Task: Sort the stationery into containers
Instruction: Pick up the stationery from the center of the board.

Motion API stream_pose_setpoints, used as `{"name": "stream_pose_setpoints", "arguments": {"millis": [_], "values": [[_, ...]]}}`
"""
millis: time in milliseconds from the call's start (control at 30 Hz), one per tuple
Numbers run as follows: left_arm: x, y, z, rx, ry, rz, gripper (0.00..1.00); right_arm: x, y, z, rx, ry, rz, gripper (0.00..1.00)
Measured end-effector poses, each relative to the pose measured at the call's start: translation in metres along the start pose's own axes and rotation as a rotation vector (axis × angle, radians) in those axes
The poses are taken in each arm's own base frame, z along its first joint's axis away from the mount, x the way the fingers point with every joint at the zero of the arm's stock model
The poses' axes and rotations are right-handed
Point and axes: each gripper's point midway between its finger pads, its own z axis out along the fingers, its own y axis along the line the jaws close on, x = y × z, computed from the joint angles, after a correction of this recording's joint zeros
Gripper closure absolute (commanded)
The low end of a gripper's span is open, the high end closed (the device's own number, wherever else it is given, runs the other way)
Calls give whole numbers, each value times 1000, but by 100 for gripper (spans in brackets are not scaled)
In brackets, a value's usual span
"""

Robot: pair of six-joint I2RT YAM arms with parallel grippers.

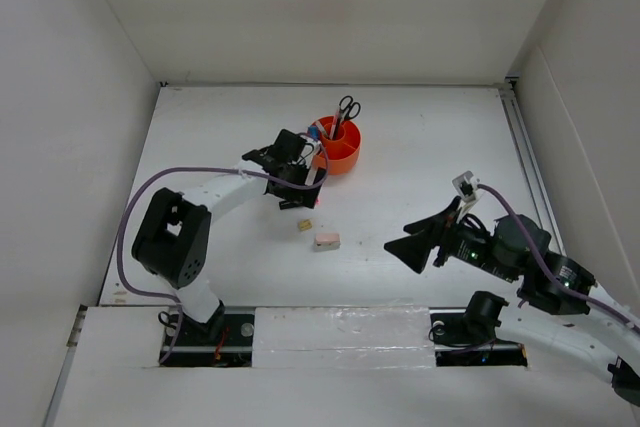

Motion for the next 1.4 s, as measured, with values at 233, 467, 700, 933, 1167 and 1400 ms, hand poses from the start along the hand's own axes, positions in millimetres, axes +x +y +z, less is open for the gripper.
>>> {"name": "stream_pose_setpoints", "arguments": {"millis": [233, 467, 700, 933, 1167, 1400], "values": [[-5, 3, 15, -13, -15, 34, 0, 5, -1, 2, -7, 9, 0, 0], [8, 10, 39, -44, 42, 47, 0, 8, -2, 1, -12, 15, 0, 0], [4, 12, 45, -57, 40, 58, 5, 9, -2, 1, -12, 16, 0, 0], [-1, 11, 49, -65, 35, 69, 10, 7, -2, 0, -16, 9, -5, 0], [-7, 7, 52, -62, 27, 74, 32, 7, -2, -1, -17, 8, -8, 0], [-8, 6, 54, -65, 34, 69, 71, 6, -1, -3, -23, 0, -8, 0]]}}
